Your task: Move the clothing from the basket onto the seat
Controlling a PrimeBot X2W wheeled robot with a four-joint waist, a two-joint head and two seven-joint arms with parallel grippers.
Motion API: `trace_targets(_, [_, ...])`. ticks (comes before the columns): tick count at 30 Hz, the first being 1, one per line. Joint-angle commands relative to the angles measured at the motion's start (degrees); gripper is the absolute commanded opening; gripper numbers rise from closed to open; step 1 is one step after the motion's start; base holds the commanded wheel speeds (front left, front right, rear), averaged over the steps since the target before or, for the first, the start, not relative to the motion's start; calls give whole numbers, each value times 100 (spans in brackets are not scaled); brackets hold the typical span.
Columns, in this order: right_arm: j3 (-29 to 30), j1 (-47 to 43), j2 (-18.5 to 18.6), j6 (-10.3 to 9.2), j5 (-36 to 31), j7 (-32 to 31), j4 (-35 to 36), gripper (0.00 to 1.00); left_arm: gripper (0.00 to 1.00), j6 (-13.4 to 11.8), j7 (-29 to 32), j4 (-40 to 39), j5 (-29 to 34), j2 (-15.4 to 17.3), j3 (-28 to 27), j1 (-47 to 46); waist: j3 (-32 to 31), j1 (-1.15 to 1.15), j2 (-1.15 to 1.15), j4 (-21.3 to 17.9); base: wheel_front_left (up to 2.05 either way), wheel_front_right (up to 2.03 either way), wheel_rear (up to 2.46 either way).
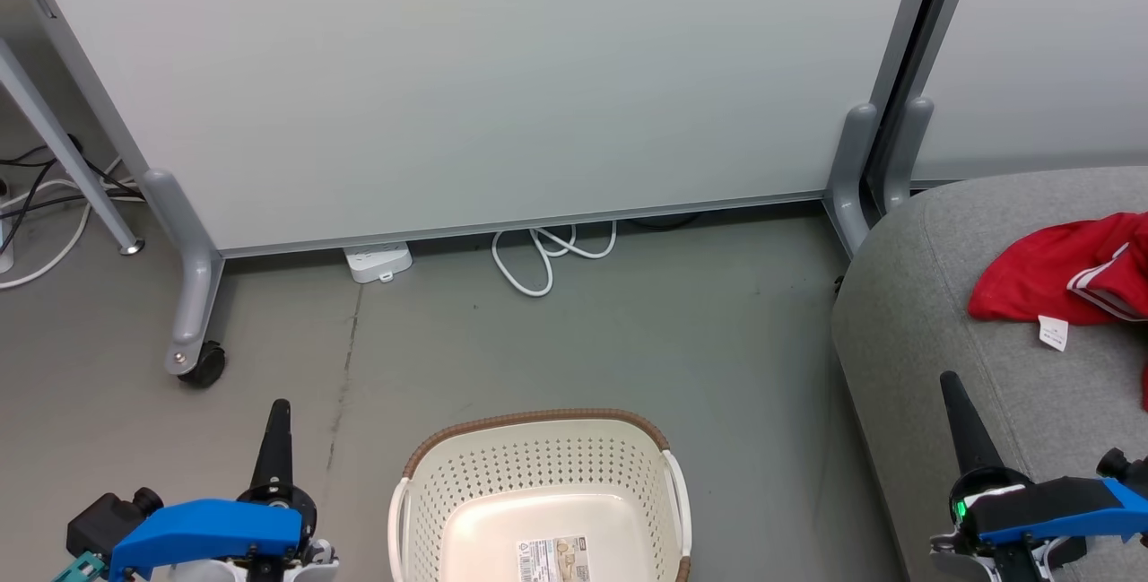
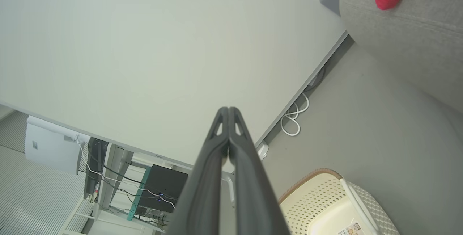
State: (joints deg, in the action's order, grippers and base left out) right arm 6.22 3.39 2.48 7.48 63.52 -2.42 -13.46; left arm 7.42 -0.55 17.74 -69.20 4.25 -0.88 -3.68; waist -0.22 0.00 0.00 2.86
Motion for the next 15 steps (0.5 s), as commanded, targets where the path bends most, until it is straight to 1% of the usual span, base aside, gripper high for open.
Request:
trace_targets(1, [16, 159, 44, 2, 213, -31, 37, 0, 0, 7, 52, -91, -161, 2, -53, -152, 1, 0, 0, -10, 0, 0, 0])
trace_targets(15, [23, 198, 49, 2, 958, -145, 9, 0, 0, 8, 236, -171, -762, -31, -196, -191, 10, 0, 0, -75, 0, 0, 0])
